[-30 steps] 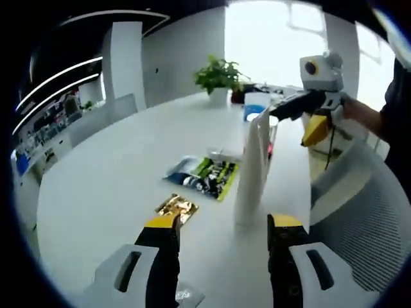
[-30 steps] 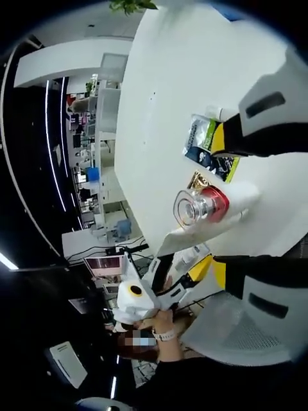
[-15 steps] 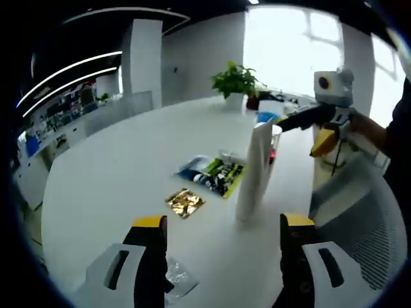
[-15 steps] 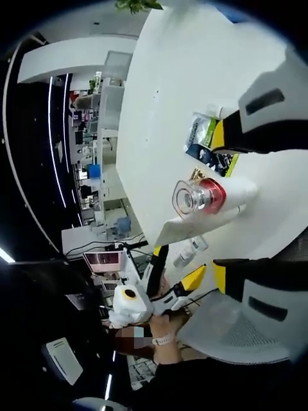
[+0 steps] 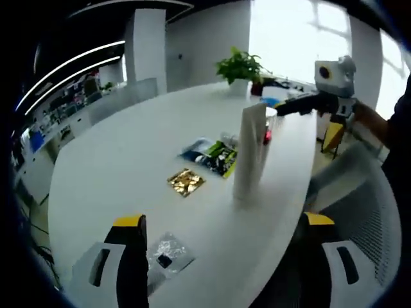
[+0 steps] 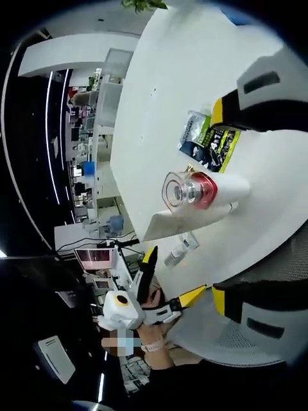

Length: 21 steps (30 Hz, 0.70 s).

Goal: Arrange the skincare products in the storage area until every visible bottle or jar stands upright without overlapping.

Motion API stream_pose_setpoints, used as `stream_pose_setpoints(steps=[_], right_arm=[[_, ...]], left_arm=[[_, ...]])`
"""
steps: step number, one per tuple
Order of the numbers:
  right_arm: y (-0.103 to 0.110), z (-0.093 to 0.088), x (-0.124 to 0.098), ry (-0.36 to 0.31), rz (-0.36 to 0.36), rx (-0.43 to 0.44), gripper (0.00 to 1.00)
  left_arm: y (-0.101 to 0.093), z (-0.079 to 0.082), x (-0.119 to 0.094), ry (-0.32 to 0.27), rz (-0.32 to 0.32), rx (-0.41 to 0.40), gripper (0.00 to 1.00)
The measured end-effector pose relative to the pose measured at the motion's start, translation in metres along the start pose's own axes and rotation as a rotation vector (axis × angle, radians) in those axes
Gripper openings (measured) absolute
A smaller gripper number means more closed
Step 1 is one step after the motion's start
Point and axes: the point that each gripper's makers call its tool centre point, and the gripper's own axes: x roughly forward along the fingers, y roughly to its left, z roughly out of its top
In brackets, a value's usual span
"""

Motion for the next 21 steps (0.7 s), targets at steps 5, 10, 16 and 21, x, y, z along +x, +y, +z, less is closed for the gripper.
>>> stream_pose_setpoints(steps=[5, 10, 16, 21], right_arm=[[0.003, -0.003, -0.001, 0.018, 0.004, -0.020, 0.99], [0.006, -0.008, -0.001, 0.042, 0.011, -0.029, 0.99], [-0.002, -0.006, -0.003, 0.044, -0.016, -0.021, 0.99], [-0.007, -0.008, -0.004, 0.066, -0.042, -0.004, 0.99]], left_arm=[[0.005, -0.009, -0.008, 0.032, 0.012, 0.018, 0.97], [0.020, -0.015, -0.021, 0.010, 0.052, -0.004, 0.97], [0.040, -0.030, -0.036, 0.007, 0.085, -0.055, 0.97], [0.055, -0.042, -0.042, 0.017, 0.088, -0.050, 0.97]])
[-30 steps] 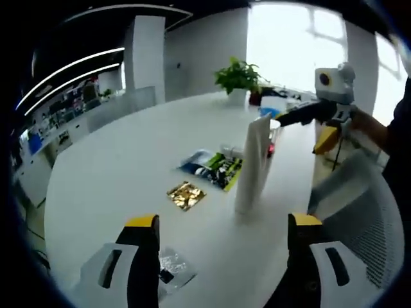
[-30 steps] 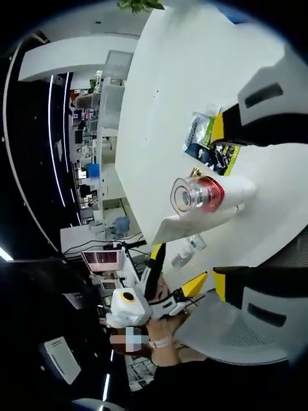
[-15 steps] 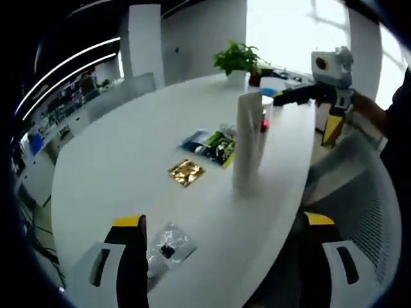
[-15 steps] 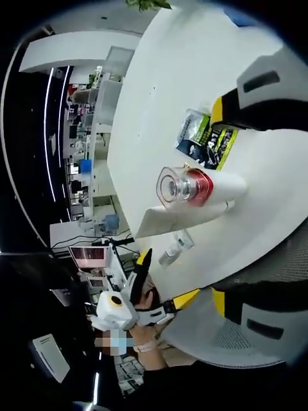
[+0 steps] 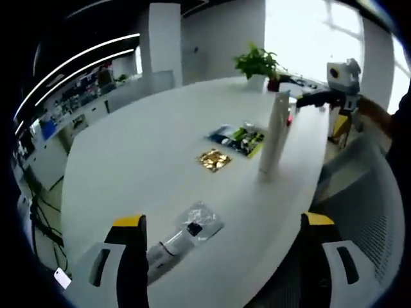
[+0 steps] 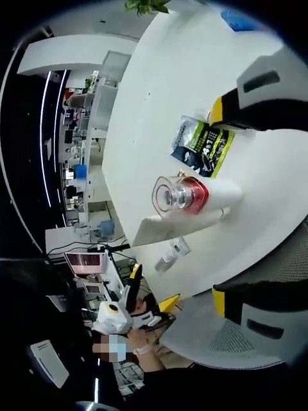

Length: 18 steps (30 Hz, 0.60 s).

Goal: Arrange the skincare products in the storage area until every visible bottle or jar stands upright without overlapping.

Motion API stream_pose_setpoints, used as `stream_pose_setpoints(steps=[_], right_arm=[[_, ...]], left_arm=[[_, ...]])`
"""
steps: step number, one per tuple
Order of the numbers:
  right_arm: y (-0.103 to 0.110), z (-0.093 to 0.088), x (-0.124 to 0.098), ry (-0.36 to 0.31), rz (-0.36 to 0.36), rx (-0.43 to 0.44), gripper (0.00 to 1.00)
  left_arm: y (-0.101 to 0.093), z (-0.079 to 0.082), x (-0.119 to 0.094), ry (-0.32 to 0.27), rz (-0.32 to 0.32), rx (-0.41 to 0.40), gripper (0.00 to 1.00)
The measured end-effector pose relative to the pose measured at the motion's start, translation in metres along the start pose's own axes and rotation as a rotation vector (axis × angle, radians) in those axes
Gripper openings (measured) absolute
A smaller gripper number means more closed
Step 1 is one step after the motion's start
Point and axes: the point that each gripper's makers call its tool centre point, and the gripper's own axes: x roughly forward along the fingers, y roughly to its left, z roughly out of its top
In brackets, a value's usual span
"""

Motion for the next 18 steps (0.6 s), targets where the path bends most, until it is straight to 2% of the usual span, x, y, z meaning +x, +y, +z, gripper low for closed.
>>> stream_pose_setpoints(steps=[2, 7, 11, 15, 18], right_arm=[[0.000, -0.001, -0.001, 0.013, -0.003, 0.001, 0.99], [-0.002, 0.000, -0.004, 0.041, -0.037, 0.021, 0.99], [-0.002, -0.001, -0.004, 0.063, -0.062, 0.027, 0.99], [0.001, -0.003, -0.003, 0.087, -0.088, 0.033, 0.99], [0.007, -0.004, -0.001, 0.097, -0.101, 0.048, 0.99]], left_arm=[[0.004, -0.005, -0.001, 0.022, -0.009, 0.005, 0.97], [0.014, -0.012, -0.003, 0.024, -0.015, 0.030, 0.94], [0.027, -0.025, -0.003, 0.074, -0.032, 0.081, 0.90], [0.037, -0.032, -0.001, 0.105, -0.084, 0.129, 0.84], [0.047, -0.039, 0.001, 0.144, -0.134, 0.197, 0.77]])
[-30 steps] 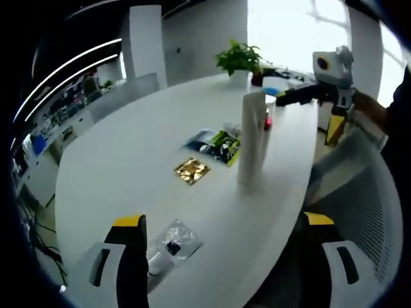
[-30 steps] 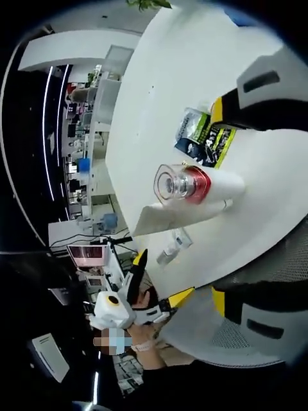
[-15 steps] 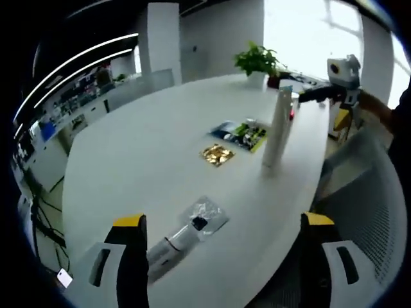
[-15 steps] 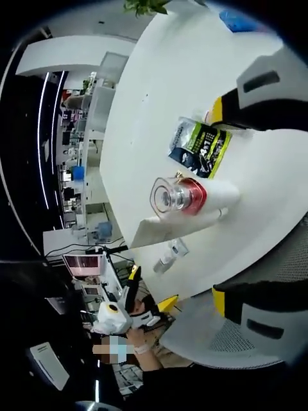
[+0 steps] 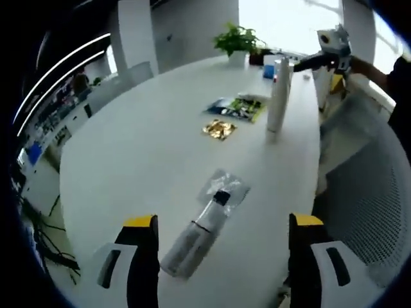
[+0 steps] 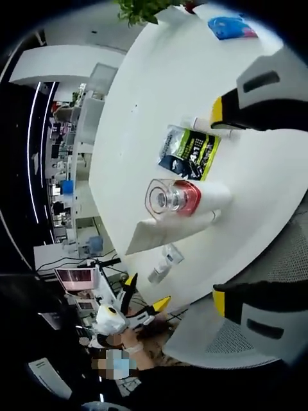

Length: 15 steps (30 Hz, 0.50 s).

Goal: Arrange the skincare products in the storage area until every visible bottle or jar stands upright without overlapping.

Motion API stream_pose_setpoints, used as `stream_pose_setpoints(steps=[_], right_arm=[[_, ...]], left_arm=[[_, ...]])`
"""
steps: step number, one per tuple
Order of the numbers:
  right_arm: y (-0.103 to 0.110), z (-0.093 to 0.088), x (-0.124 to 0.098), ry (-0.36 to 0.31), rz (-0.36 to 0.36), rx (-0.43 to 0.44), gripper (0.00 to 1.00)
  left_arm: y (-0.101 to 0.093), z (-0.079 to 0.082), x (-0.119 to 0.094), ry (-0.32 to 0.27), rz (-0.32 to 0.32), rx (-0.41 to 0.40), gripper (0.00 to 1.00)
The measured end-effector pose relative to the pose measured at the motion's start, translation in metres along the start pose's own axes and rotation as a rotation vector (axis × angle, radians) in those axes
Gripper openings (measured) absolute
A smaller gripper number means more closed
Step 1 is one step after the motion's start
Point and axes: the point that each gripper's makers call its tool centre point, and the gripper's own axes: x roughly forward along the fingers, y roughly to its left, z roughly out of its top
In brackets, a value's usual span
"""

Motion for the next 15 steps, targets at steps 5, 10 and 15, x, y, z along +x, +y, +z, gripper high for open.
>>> stream_pose_setpoints(steps=[5, 10, 15], right_arm=[[0.005, -0.001, 0.000, 0.015, -0.022, 0.018, 0.99], [0.007, -0.005, -0.002, 0.031, -0.042, 0.034, 0.99], [0.008, -0.007, -0.001, 0.043, -0.058, 0.049, 0.99]], left_arm=[[0.010, -0.005, 0.004, 0.004, -0.065, 0.024, 0.63], [0.020, -0.022, 0.012, 0.087, -0.111, 0.096, 0.49], [0.027, -0.038, 0.020, 0.173, -0.146, 0.138, 0.41]])
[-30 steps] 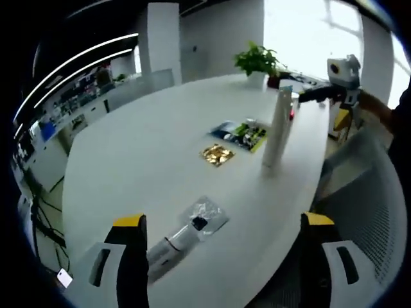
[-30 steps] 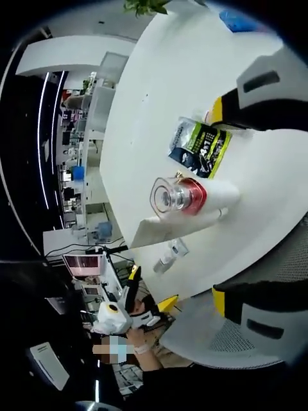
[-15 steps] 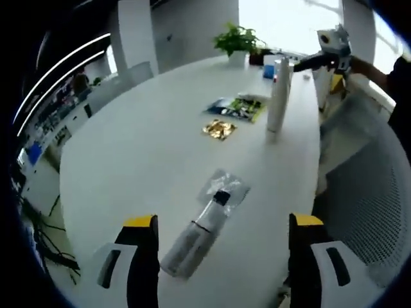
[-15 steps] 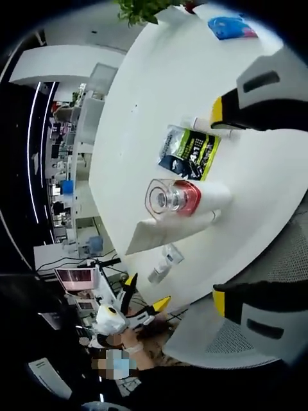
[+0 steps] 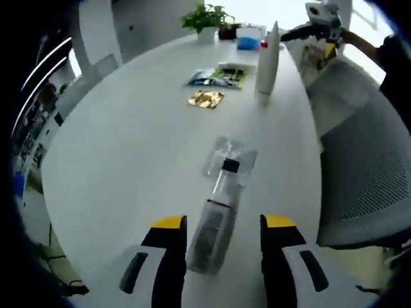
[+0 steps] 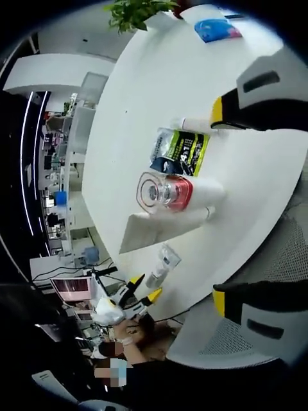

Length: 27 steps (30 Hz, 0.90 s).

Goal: Arrange the skincare products in the storage area until every visible bottle or jar stands upright without overlapping.

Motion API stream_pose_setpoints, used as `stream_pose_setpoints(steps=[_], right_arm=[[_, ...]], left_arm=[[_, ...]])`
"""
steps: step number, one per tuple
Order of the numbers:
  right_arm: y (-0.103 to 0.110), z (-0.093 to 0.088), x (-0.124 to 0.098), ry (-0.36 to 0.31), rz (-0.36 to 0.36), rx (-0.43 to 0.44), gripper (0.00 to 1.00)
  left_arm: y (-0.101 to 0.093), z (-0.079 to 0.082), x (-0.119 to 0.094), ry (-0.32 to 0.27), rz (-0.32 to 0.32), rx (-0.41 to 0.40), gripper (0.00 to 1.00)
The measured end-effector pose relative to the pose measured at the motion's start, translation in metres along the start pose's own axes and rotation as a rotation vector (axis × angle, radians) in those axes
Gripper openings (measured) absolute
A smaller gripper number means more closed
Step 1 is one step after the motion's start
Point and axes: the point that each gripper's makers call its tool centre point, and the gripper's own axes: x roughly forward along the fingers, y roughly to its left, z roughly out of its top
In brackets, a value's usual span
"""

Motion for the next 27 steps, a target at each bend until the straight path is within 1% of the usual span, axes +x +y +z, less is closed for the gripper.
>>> stream_pose_setpoints(steps=[2, 5, 12, 15, 21, 27], right_arm=[[0.001, 0.000, 0.001, 0.004, -0.004, 0.004, 0.99], [0.002, 0.000, 0.003, 0.008, -0.007, 0.008, 0.99], [0.005, 0.001, 0.005, 0.011, -0.007, 0.016, 0.99], [0.005, 0.000, 0.005, 0.010, -0.011, 0.017, 0.99], [0.006, -0.002, 0.002, 0.004, -0.014, 0.024, 0.99], [0.007, -0.004, -0.001, -0.014, -0.017, 0.039, 0.99]], left_arm=[[0.002, -0.004, 0.003, 0.024, -0.013, 0.009, 0.38], [0.005, -0.010, 0.007, 0.054, -0.029, 0.019, 0.37], [0.009, -0.021, 0.014, 0.102, -0.060, 0.037, 0.26], [0.010, -0.024, 0.015, 0.114, -0.071, 0.033, 0.19], [0.007, -0.027, 0.019, 0.131, -0.099, 0.026, 0.19], [0.007, -0.025, 0.019, 0.134, -0.098, 0.000, 0.17]])
